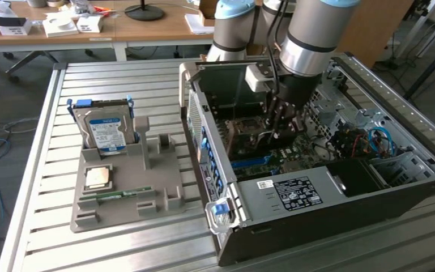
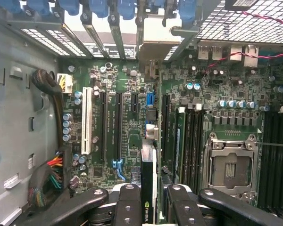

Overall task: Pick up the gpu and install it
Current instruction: 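Insert the gpu into the slot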

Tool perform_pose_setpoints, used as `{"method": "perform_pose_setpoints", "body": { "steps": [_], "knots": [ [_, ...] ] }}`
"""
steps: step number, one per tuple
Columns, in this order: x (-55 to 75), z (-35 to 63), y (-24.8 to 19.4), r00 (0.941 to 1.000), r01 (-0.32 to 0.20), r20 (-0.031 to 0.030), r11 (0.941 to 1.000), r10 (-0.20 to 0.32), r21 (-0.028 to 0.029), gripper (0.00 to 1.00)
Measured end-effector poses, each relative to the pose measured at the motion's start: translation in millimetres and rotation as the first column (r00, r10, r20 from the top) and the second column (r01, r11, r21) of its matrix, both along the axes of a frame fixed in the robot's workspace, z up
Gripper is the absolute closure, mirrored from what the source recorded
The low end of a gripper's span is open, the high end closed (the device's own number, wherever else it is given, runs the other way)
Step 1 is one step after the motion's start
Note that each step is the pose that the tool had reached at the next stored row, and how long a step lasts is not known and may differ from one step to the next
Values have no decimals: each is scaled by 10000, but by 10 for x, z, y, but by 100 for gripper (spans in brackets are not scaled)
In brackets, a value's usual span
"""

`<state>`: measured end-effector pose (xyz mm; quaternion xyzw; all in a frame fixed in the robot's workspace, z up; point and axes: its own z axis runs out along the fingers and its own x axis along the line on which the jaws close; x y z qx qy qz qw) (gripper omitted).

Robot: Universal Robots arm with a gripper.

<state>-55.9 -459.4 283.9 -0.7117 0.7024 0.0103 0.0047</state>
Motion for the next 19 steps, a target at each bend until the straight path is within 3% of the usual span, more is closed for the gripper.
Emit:
{"method": "perform_pose_setpoints", "body": {
  "steps": [19],
  "knots": [
    [-64,-66,0,10000,-4,0,10000,4,0,74]
  ]
}}
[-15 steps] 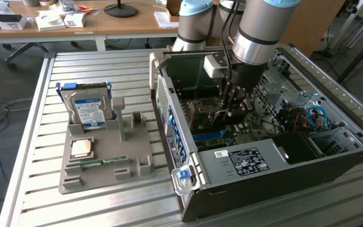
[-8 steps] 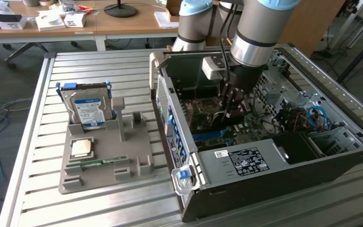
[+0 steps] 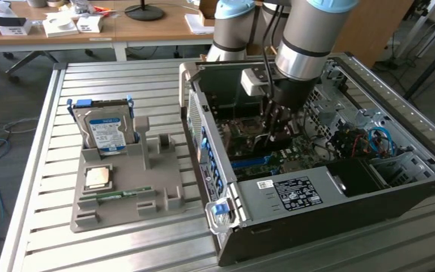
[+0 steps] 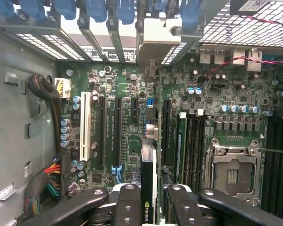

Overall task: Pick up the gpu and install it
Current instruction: 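Insert the gpu into the slot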

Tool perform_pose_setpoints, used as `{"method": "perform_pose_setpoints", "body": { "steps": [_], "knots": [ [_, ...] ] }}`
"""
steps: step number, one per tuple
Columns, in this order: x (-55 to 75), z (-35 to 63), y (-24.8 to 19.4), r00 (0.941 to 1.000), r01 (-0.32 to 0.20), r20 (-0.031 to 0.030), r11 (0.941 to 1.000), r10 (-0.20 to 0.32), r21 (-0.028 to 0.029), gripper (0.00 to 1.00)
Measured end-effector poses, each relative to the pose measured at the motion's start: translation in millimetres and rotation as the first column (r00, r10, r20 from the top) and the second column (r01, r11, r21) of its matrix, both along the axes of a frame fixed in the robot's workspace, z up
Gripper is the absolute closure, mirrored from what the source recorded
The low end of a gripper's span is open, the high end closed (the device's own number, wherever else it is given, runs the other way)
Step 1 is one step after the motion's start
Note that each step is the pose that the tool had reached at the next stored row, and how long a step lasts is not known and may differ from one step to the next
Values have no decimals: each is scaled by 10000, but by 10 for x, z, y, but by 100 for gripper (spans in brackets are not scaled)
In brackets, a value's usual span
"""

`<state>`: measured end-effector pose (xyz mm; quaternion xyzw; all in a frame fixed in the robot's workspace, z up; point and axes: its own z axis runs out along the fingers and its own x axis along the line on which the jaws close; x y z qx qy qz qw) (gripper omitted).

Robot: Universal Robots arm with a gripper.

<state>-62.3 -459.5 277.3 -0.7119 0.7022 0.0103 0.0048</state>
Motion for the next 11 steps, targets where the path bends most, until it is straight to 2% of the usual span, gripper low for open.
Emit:
{"method": "perform_pose_setpoints", "body": {
  "steps": [11],
  "knots": [
    [-39,-55,0,10000,-1,0,10000,1,-1,74]
  ]
}}
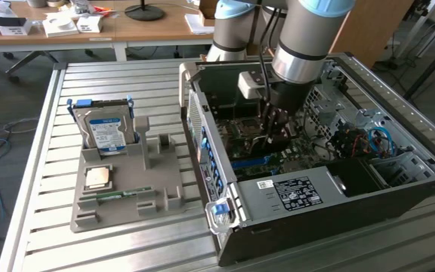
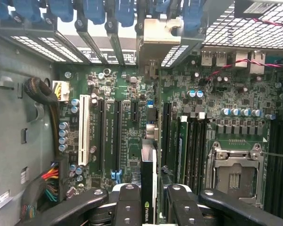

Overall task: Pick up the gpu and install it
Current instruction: 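Insert the gpu into the slot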

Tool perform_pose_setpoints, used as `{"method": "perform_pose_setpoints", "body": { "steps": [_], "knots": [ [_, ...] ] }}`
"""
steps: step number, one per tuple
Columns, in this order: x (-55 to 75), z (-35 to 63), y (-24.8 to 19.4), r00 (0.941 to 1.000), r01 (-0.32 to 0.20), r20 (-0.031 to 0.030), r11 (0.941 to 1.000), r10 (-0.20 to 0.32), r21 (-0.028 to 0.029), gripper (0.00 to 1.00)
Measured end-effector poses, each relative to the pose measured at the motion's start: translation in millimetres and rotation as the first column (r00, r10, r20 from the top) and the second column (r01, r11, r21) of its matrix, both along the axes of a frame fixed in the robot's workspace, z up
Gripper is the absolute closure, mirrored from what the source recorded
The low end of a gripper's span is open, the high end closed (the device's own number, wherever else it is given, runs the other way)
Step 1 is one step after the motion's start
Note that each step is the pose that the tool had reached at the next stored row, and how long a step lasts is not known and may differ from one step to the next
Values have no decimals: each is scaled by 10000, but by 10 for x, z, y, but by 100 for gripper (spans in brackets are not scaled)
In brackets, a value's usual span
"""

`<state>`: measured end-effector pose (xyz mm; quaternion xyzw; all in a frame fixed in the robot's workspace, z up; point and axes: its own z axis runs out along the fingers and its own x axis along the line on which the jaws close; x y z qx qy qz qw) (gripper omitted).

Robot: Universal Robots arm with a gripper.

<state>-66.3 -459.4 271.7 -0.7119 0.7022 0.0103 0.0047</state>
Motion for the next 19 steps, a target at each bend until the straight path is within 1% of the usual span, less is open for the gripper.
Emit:
{"method": "perform_pose_setpoints", "body": {
  "steps": [19],
  "knots": [
    [-58,-5,0,10000,0,1,10000,0,1,74]
  ]
}}
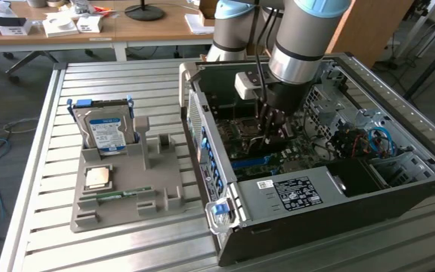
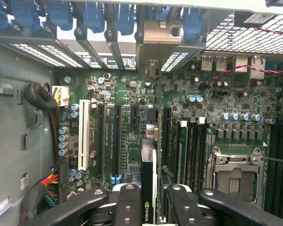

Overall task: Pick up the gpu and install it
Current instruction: 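Insert the gpu into the slot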

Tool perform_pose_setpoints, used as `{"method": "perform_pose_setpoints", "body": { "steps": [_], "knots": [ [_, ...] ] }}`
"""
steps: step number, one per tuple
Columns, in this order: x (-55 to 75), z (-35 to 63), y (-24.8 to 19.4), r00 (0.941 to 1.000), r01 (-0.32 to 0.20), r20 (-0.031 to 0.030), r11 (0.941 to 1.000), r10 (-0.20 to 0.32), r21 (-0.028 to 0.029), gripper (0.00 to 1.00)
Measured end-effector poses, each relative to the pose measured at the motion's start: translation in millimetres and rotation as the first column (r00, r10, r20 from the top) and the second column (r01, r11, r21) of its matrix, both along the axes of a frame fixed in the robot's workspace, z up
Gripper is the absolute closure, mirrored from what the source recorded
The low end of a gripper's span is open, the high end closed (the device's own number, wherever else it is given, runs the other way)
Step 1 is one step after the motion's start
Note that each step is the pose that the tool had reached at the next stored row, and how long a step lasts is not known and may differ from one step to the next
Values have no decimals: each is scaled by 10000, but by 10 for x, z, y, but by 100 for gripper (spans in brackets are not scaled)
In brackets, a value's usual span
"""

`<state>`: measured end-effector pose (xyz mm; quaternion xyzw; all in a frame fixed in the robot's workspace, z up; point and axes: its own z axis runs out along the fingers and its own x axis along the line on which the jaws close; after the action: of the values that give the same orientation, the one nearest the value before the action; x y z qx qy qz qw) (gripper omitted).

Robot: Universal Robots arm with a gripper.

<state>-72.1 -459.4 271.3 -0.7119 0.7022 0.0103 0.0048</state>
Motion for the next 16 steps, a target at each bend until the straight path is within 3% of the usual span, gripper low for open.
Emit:
{"method": "perform_pose_setpoints", "body": {
  "steps": [16],
  "knots": [
    [-53,-2,7,10000,1,-2,10000,-1,-2,74]
  ]
}}
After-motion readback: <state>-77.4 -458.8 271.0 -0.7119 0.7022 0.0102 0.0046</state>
